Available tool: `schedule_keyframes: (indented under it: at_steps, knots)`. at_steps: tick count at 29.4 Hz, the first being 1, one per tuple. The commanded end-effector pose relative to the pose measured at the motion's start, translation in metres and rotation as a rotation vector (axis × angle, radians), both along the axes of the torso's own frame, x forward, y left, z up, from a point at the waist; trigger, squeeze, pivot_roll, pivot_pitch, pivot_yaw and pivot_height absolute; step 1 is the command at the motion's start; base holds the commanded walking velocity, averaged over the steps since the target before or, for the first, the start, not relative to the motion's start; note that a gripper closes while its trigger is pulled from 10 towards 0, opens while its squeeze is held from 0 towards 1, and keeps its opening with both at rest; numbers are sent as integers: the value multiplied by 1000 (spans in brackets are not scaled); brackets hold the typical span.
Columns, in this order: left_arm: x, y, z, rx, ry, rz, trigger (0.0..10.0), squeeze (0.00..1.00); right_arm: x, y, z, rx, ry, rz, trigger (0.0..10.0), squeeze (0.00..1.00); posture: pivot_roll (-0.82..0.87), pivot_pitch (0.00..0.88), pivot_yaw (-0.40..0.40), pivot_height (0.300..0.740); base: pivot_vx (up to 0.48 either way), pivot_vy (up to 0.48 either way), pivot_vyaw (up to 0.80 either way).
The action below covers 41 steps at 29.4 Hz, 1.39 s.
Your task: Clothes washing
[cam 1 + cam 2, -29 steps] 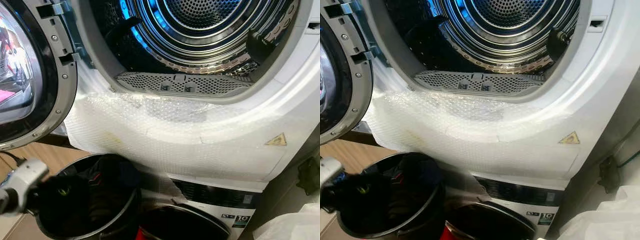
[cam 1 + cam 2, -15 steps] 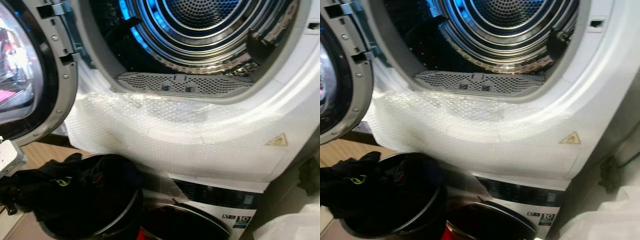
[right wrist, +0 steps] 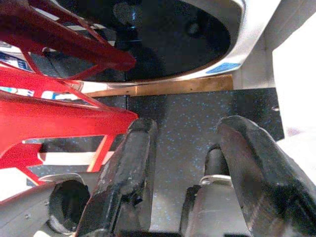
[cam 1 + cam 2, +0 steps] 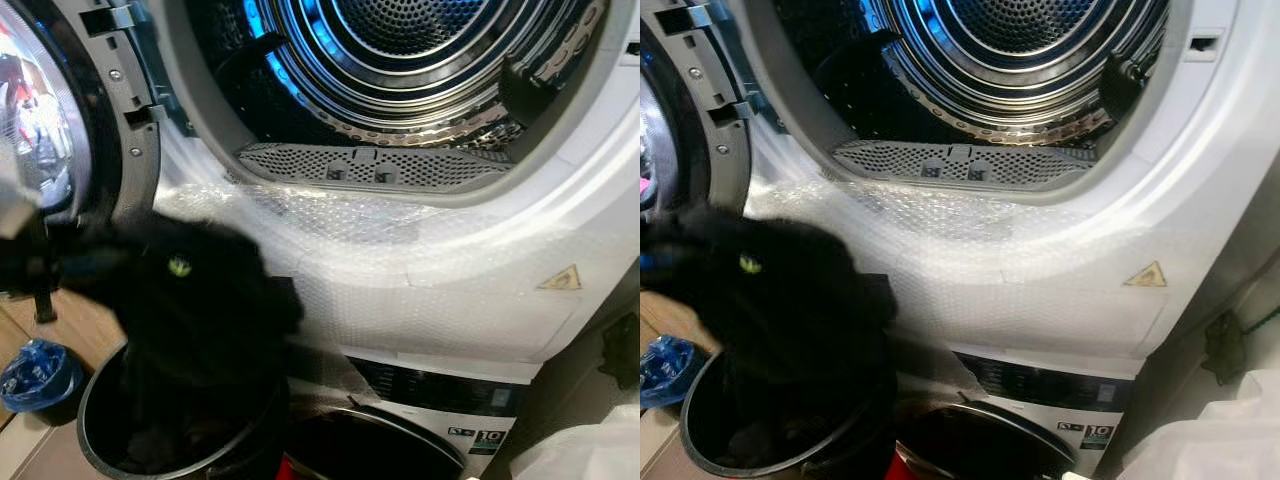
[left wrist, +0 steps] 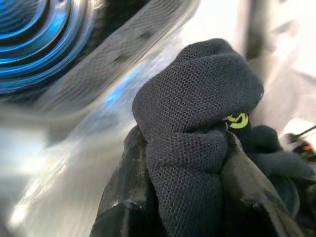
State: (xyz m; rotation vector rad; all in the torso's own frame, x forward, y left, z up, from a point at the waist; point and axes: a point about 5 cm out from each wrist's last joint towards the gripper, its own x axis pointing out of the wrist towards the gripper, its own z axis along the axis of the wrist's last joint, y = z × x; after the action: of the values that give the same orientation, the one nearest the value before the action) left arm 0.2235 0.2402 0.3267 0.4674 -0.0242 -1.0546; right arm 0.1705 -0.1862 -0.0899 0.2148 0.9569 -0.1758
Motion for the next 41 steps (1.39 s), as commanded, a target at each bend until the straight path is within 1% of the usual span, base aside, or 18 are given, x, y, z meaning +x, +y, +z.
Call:
schedule_keyframes:
  at_steps: [1,5,7,9,10,12,16,19,20,21,24,28,31,32,33,38,40,41]
  knots:
    - [3,-16,2,-21,17,-124,0,0,0,5,-1,17,3,-7,10000,0,204,0,120,740,0,0,0]
    - [16,-48,11,-54,3,-334,0,0,-1,4,-1,22,0,-19,10000,0,193,0,123,740,0,0,0]
    - [19,-52,14,-70,-6,-362,0,0,-2,4,-1,21,1,-19,10000,0,193,0,123,740,0,0,0]
    - [44,-64,27,-151,-44,-390,0,0,-4,4,-2,20,6,-17,10000,0,181,0,124,740,0,0,0]
    - [44,-64,27,-151,-44,-390,0,0,-4,4,-2,20,6,-17,10000,0,181,0,124,740,0,0,0]
    - [61,-76,34,-175,-61,-417,0,0,-7,3,-3,19,9,-21,10000,0,163,0,130,740,0,0,0]
    - [73,-85,38,-181,-79,-443,0,0,-11,1,-4,18,12,-28,10000,0,146,0,136,740,0,0,0]
    - [107,-111,82,-303,-237,-409,0,0,-27,-4,-9,10,40,-36,10000,0,120,0,141,740,0,0,0]
    - [115,-119,97,-347,-288,-389,0,0,-33,-6,-11,7,51,-40,10000,0,110,0,139,740,0,0,0]
    - [115,-119,97,-347,-288,-389,0,0,-33,-6,-11,7,51,-40,10000,0,110,0,139,740,0,0,0]
    - [138,-128,118,-471,-349,-219,0,0,-46,-10,-15,0,69,-45,10000,0,83,0,143,740,0,0,0]
    - [140,-129,119,-474,-354,-212,0,0,-46,-10,-15,0,69,-44,10000,0,83,0,143,740,0,0,0]
    - [161,-129,107,-447,-348,24,0,0,-69,-15,-19,-3,92,-76,10000,0,-15,31,167,740,0,0,0]
    - [161,-129,107,-447,-348,24,0,0,-69,-15,-19,-3,92,-76,10000,0,-15,31,167,740,0,0,0]
    - [167,-126,105,-451,-361,132,0,0,-74,-17,-20,-6,93,-88,10000,0,-15,31,167,740,0,0,0]
    - [169,-126,105,-453,-375,161,0,0,-75,-17,-20,-7,91,-90,10000,0,-15,31,167,740,0,0,0]
    - [179,-99,104,-542,-415,478,0,0,-91,-23,-22,-20,100,-131,10000,0,-95,43,194,740,0,0,0]
    - [184,-91,97,-523,-410,580,3059,0,-98,-25,-22,-26,104,-154,10000,0,-110,42,196,740,0,0,0]
